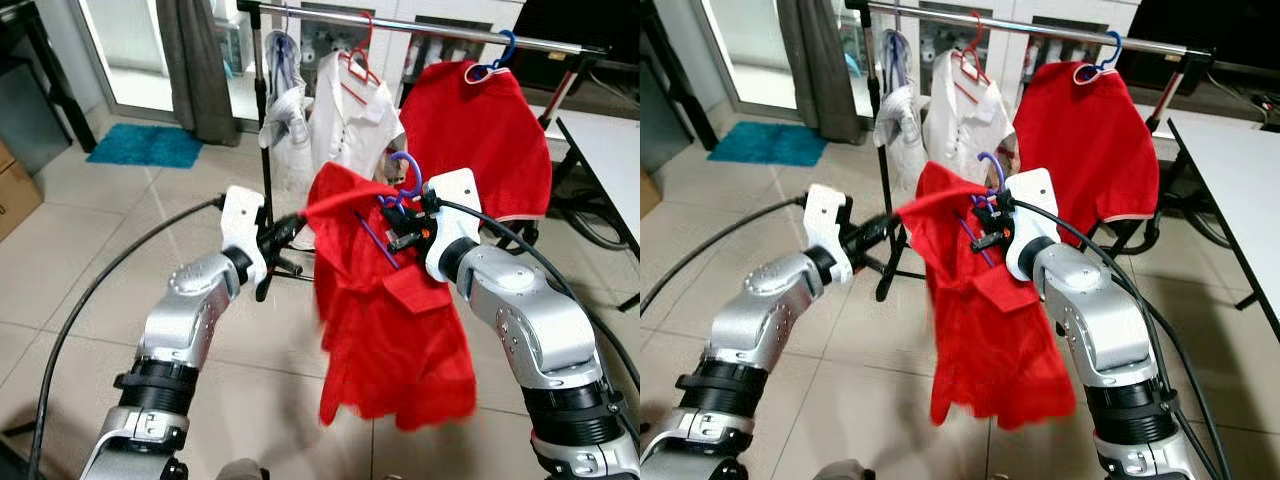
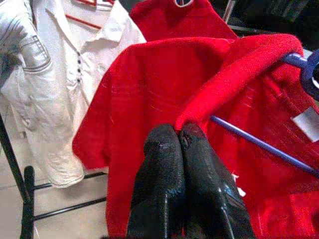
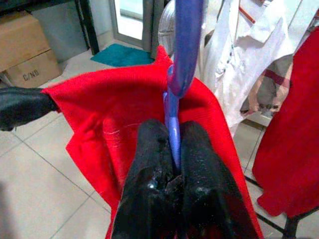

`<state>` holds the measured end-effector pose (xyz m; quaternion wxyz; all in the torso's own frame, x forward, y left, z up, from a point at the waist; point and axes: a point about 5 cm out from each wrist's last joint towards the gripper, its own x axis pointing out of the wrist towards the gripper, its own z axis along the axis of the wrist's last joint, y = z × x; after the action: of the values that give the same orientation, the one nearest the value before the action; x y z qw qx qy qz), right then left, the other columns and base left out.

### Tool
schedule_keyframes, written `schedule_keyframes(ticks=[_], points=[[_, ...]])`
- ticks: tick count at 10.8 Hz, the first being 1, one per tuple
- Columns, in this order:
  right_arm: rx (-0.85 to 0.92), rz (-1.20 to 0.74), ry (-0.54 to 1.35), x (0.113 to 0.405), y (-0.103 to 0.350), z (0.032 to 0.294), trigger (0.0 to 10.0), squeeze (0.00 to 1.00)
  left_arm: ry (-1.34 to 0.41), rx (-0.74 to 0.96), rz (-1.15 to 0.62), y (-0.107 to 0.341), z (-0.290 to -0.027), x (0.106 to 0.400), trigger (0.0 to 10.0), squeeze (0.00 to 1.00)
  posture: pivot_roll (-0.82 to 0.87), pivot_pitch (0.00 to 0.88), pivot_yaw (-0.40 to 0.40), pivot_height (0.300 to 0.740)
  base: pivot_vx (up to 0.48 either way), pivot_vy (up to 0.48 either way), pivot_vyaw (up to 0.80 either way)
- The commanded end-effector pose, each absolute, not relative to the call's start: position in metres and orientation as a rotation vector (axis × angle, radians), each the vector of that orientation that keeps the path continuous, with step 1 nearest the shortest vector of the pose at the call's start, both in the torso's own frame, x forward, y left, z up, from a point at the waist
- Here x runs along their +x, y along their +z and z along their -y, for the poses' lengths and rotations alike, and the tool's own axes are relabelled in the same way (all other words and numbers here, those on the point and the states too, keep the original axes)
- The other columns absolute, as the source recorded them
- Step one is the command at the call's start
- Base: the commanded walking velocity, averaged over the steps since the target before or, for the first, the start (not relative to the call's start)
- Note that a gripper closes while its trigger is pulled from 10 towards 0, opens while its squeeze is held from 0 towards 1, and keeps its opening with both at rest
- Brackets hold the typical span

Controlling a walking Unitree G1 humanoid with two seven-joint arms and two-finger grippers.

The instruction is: Hang hanger

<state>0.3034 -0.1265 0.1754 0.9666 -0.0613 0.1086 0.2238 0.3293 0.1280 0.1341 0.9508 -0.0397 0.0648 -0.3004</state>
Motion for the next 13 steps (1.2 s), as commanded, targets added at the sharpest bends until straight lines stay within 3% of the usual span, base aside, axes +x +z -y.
schedule_keyframes(ticks=[1,2,3,4,8,10,11,12,13], points=[[-0.12,-0.164,0.447,0.302,0.185,0.129,0.0,0.0,-0.606,-0.081,-0.098,0.141,-0.126,0.333,0.0,0.0,0.05,0.0,-0.017,0.74,0.0,0.0,0.0],[-0.119,-0.165,0.45,0.302,0.185,0.128,0.0,0.0,-0.619,-0.092,-0.09,0.142,-0.123,0.333,0.3,0.0,0.05,0.0,-0.017,0.74,0.0,0.0,0.0],[-0.122,-0.177,0.447,0.302,0.182,0.129,0.0,0.0,-0.725,-0.12,-0.096,0.142,-0.11,0.324,10.0,0.8,0.05,0.0,-0.015,0.74,0.0,0.0,0.0],[-0.128,-0.189,0.436,0.302,0.179,0.131,0.0,0.0,-0.847,-0.098,-0.097,0.142,-0.1,0.313,10.0,1.0,0.05,0.0,-0.019,0.74,0.0,0.0,0.0],[-0.144,-0.251,0.382,0.3,0.162,0.141,0.0,0.0,-0.867,-0.097,-0.059,0.146,-0.097,0.303,10.0,1.0,0.06,0.0,-0.02,0.74,0.0,0.0,0.0],[-0.151,-0.307,0.317,0.298,0.152,0.152,0.0,0.0,-0.756,-0.136,0.027,0.159,-0.106,0.3,10.0,1.0,0.06,0.0,-0.019,0.74,0.0,0.0,0.0],[-0.129,-0.313,0.296,0.296,0.151,0.156,0.0,0.0,-0.739,-0.15,-0.038,0.156,-0.113,0.294,10.0,1.0,0.05,0.0,-0.021,0.74,0.0,0.0,0.0],[-0.108,-0.319,0.258,0.295,0.147,0.162,0.0,0.0,-0.703,-0.099,-0.021,0.158,-0.119,0.29,10.0,0.26,0.06,0.0,-0.02,0.74,0.0,0.0,0.0],[-0.076,-0.3,0.236,0.295,0.146,0.165,0.0,0.0,-0.641,-0.093,-0.028,0.159,-0.125,0.29,10.0,0.0,0.06,0.0,-0.01,0.74,0.0,0.0,0.0]])
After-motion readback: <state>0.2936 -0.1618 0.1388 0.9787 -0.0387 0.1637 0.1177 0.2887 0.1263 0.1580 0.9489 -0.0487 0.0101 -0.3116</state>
